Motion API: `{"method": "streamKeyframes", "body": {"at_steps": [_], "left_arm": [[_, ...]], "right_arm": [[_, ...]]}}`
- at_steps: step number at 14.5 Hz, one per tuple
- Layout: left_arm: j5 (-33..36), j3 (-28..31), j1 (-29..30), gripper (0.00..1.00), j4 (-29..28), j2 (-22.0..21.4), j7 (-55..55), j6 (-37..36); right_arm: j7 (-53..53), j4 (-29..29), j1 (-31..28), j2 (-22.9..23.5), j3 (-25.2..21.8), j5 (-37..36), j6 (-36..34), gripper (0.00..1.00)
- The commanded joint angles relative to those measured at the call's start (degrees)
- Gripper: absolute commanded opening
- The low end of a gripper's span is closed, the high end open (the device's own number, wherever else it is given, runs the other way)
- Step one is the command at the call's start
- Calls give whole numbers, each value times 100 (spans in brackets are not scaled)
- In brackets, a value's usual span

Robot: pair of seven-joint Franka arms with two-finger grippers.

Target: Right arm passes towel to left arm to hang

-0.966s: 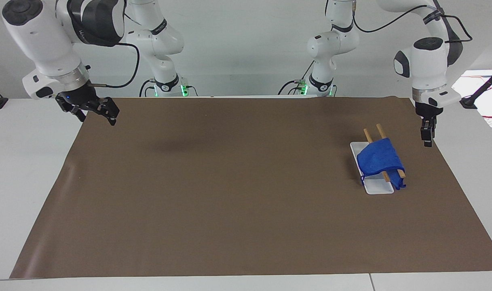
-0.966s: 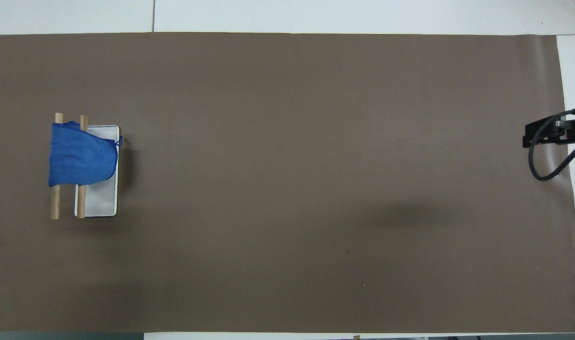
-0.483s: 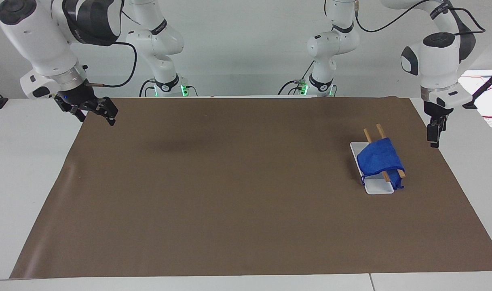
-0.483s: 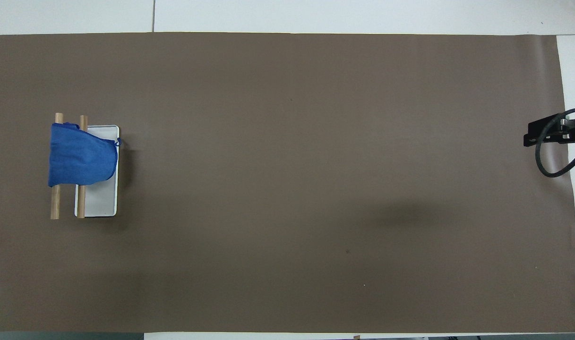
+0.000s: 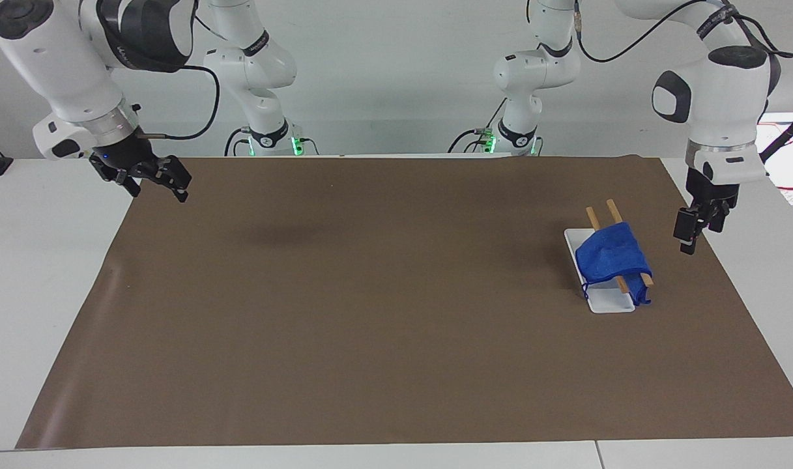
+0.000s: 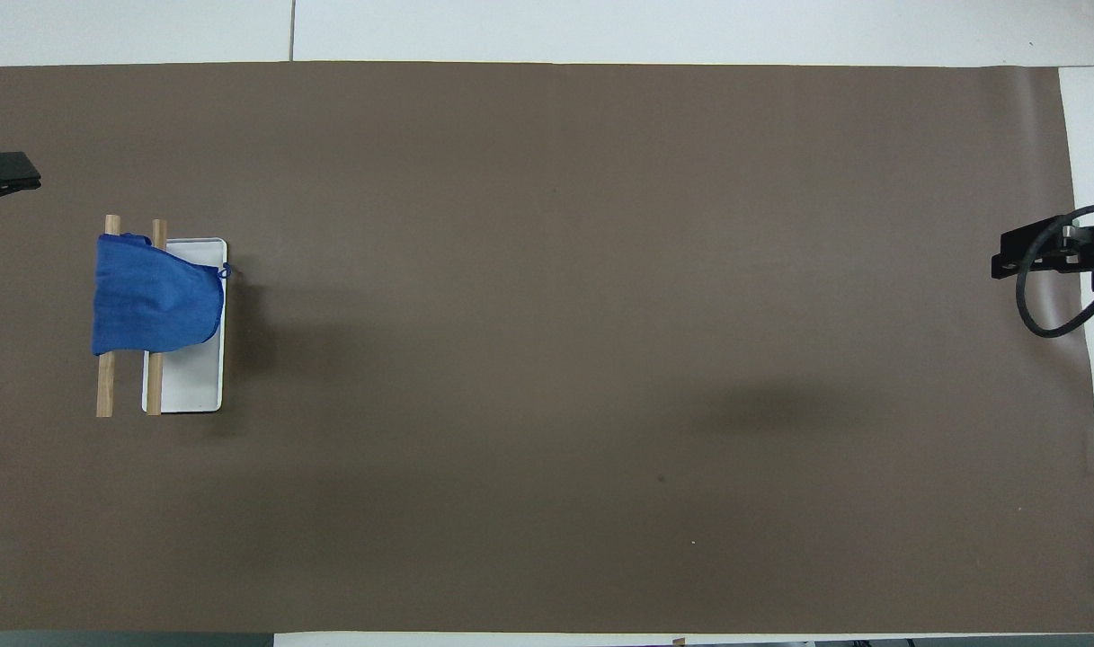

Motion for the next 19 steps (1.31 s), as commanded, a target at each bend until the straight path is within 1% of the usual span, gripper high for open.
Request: {"method": "streamKeyframes", "body": {"at_steps": [1, 3, 4, 6, 8, 10, 12, 14, 19], "left_arm": [[-672, 47, -51, 100, 1100, 439, 1236, -1148], [-964, 73, -42, 100, 1541, 501, 2001, -1948], [-974, 73, -42, 100, 1665, 502, 2232, -2266], [-974, 47, -51, 100, 1946, 502, 2444, -2925], [-974, 29, -86, 100, 2027, 467, 2672, -3348], [-983, 29, -156, 100, 1983, 397, 2945, -3569], [-1000, 38, -218, 100, 1791, 169, 3217, -3902], [-1000, 38, -305, 100, 1527, -16, 3271, -3922], [-1000, 38, -420, 100, 1412, -113, 3271, -3957]], "right_arm": [[-172, 5, -45, -91, 22, 101, -234, 100], [-215, -4, -45, -170, 22, 92, -506, 100], [-233, -30, -88, -240, 22, 92, -577, 100], [-233, -48, -115, -267, 14, 92, -491, 100], [-233, -66, -106, -267, 14, 92, -403, 100], [-233, -48, -63, -249, 14, 84, -350, 100], [-242, -39, -54, -249, 14, 75, -358, 100], [-242, -39, -62, -249, 14, 22, -349, 100], [-224, -4, -45, -240, 14, 13, -341, 100]]}}
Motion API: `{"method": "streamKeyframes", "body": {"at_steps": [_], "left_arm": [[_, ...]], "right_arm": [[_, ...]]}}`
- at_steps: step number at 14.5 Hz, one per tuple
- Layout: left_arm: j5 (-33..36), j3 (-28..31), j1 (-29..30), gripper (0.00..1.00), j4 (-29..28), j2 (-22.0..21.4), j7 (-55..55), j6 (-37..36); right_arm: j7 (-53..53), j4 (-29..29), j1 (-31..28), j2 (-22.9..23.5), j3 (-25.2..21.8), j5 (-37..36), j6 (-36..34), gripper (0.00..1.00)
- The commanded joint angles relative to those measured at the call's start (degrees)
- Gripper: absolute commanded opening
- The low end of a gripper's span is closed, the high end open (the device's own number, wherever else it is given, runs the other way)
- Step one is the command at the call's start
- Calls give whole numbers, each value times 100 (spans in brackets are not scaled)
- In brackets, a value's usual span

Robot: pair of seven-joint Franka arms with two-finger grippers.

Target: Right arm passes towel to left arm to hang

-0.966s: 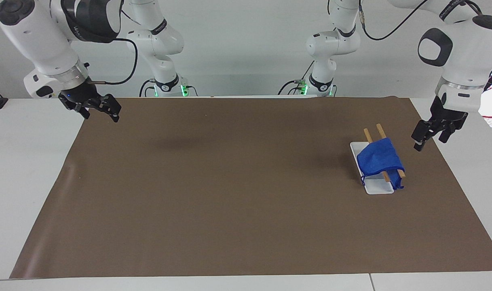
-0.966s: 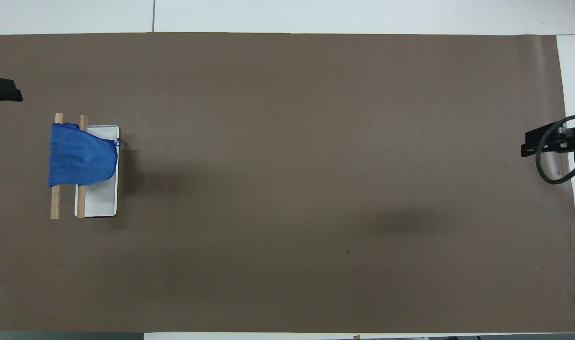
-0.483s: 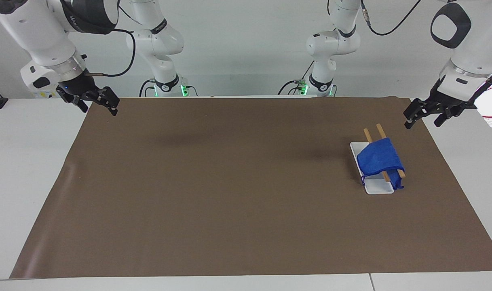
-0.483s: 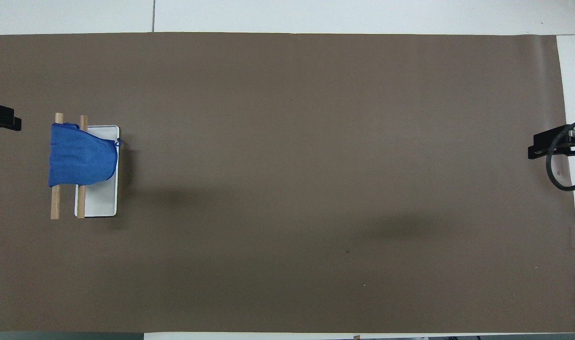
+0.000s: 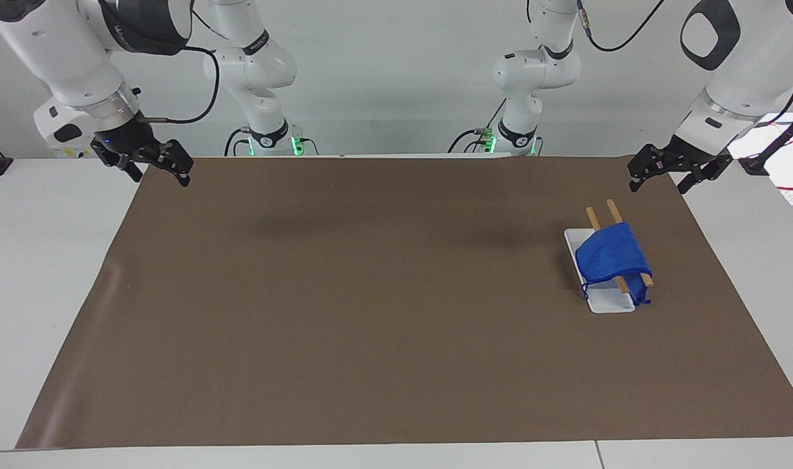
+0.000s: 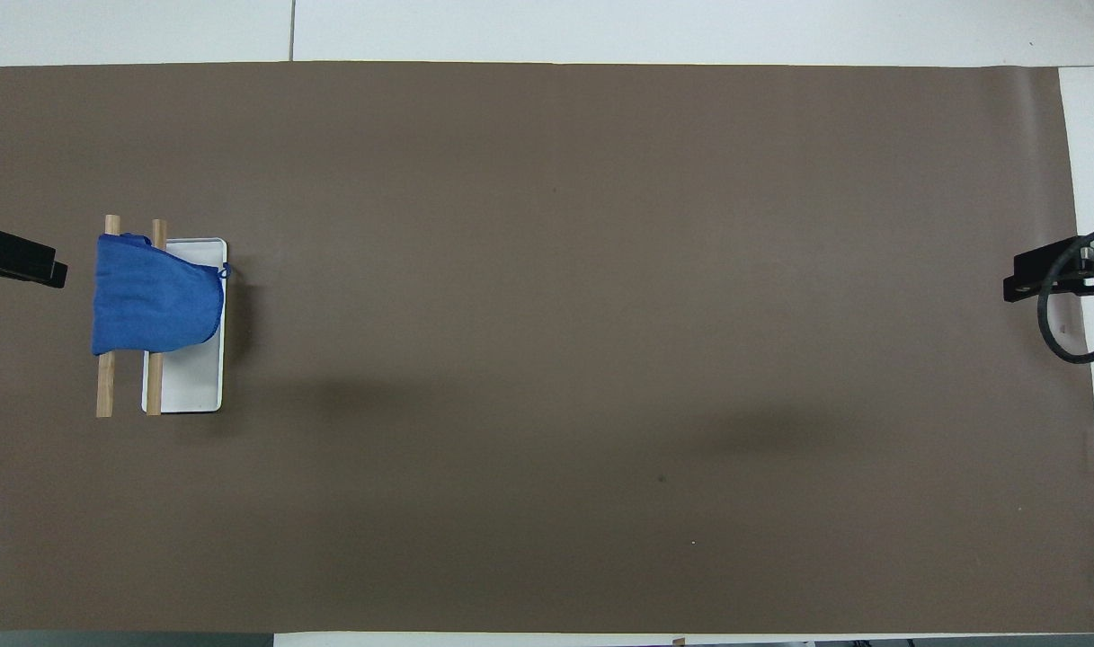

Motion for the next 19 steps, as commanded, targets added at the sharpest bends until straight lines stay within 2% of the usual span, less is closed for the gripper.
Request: {"method": "streamKeyframes", "body": {"at_steps": [1, 8, 11, 19], "left_arm": [[-82, 60, -115, 100, -339, -279, 100, -35], [-82, 60, -168, 100, -349, -297, 30, 53], [-73, 51, -168, 100, -323, -280, -478, 62], [-73, 60, -159, 100, -332, -280, -462, 71]], "right_arm": [[-180, -35, -41, -37, 26, 14, 83, 100], [-198, -35, -50, -37, 26, 22, 83, 100], [-189, -35, -41, -37, 26, 22, 91, 100], [-189, -44, -50, -37, 26, 31, 92, 100]]}}
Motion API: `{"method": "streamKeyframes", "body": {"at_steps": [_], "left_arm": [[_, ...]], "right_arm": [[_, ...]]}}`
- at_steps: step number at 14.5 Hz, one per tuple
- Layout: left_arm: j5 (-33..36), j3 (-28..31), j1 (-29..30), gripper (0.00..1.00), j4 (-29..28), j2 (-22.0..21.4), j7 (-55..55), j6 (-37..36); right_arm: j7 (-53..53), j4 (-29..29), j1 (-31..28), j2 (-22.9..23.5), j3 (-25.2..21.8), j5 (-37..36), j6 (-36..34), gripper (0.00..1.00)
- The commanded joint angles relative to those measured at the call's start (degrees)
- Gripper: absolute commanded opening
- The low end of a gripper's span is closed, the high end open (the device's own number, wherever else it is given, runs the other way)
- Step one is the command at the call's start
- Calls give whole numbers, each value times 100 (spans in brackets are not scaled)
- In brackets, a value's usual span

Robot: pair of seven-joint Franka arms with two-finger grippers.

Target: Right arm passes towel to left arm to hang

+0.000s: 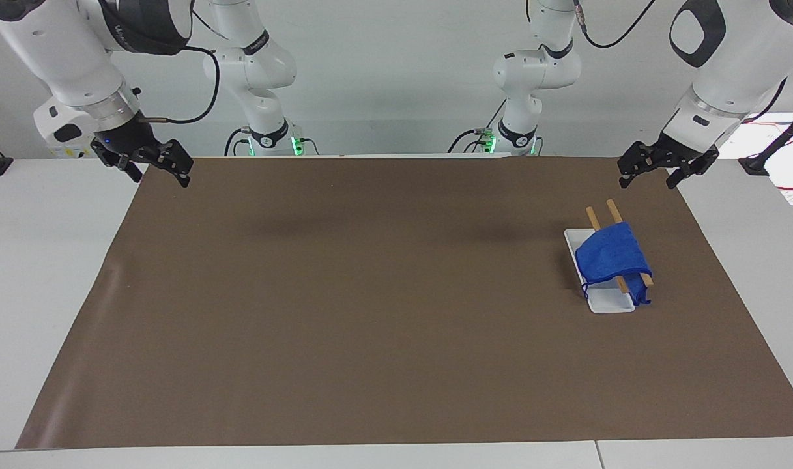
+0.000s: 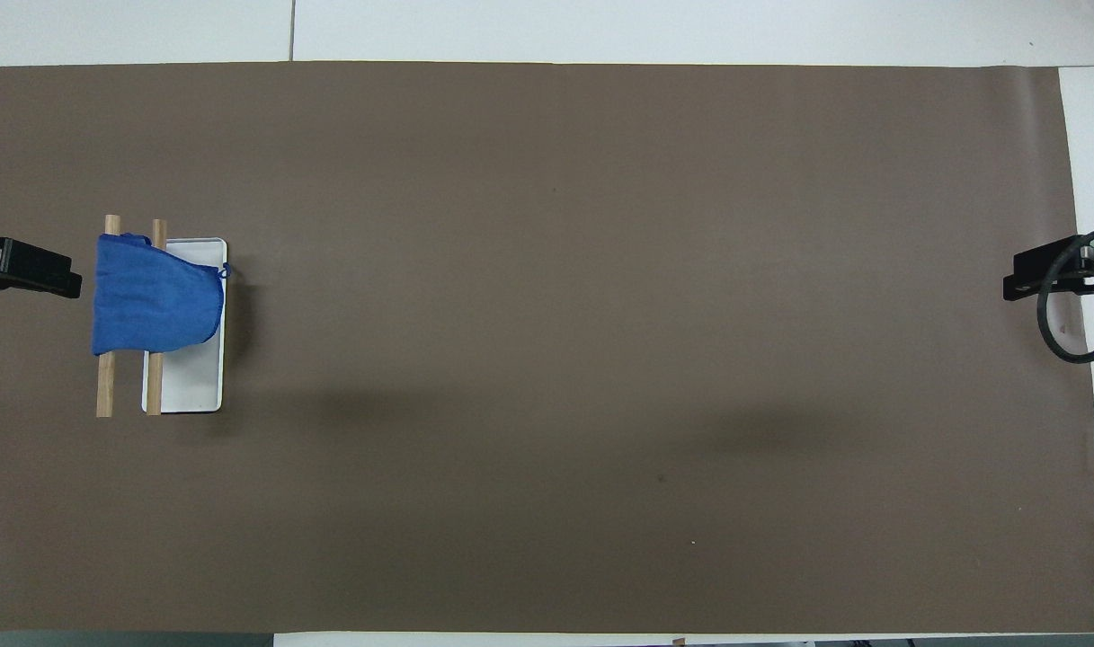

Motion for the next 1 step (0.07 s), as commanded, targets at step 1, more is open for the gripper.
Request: {"method": "streamKeyframes", "body": {"at_steps": [1], "left_arm": [[-79, 60, -47, 100, -116, -108, -34, 72]], "right_arm": [[-187, -44, -51, -37, 22, 31, 76, 100]]}}
